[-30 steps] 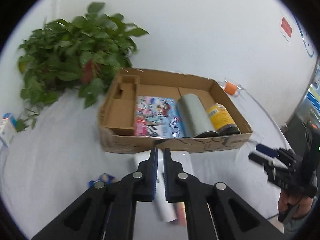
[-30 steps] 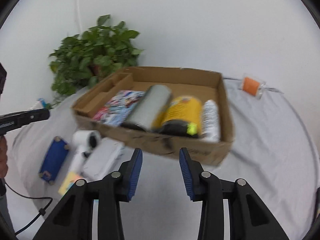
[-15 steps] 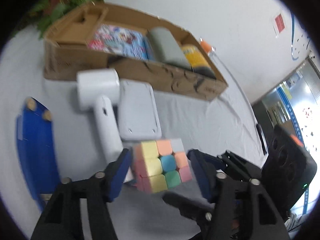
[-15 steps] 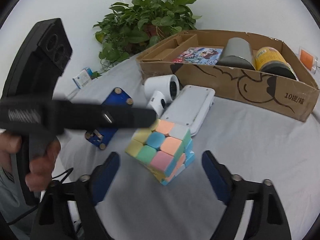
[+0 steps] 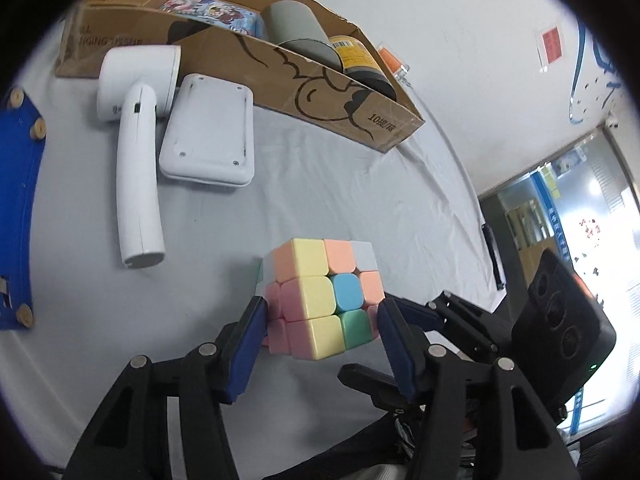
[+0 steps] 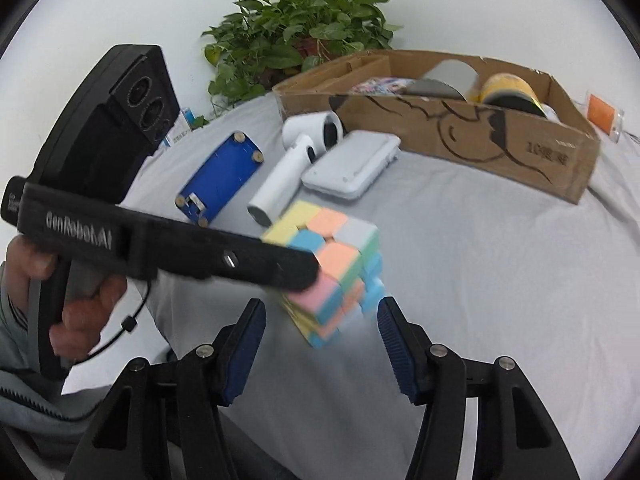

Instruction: Organize rigid objects

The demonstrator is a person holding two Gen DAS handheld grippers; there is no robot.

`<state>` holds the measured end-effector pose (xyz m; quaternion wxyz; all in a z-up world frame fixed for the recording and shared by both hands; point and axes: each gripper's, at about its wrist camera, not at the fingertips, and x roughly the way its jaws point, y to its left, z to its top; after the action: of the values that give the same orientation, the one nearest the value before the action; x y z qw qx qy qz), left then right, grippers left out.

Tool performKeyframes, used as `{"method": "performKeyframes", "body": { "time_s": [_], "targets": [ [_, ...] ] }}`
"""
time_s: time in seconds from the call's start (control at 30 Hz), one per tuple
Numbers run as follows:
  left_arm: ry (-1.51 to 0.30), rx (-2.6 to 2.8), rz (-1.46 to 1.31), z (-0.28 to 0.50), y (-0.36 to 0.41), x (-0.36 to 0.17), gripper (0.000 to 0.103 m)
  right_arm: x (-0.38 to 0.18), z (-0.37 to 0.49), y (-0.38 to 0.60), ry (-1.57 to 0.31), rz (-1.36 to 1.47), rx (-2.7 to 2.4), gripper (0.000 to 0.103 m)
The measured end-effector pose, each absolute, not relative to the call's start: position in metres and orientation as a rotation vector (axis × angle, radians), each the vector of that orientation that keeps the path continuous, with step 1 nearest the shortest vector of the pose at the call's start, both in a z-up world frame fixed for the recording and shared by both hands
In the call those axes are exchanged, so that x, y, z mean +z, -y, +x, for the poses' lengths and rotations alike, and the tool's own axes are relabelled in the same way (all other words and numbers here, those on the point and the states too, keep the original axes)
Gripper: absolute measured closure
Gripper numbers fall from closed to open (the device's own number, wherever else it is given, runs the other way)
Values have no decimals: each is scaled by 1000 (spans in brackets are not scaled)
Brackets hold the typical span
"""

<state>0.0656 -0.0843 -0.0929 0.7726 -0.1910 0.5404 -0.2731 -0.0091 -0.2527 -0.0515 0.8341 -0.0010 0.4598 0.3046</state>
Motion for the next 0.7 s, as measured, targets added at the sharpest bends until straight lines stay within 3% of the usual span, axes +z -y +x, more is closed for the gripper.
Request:
{"method": "performKeyframes", "body": {
  "time_s": [0.13,0.33,0.4,0.7],
  "targets": [
    [-1170,-584,-446,64,81,-95,47,-60,-17,252,-980,18,633,47],
    [-1172,-555,-423,58,84,-91,45,-72,-22,227,-935,-85,529,75],
    [-1176,-540,-422,57,81,-91,44,-74,-18,232,-934,-53,528,80],
    [-1181,-517,-377,58,86,-98,46,-66,-18,236,-842,-62,531,77]
  ]
}}
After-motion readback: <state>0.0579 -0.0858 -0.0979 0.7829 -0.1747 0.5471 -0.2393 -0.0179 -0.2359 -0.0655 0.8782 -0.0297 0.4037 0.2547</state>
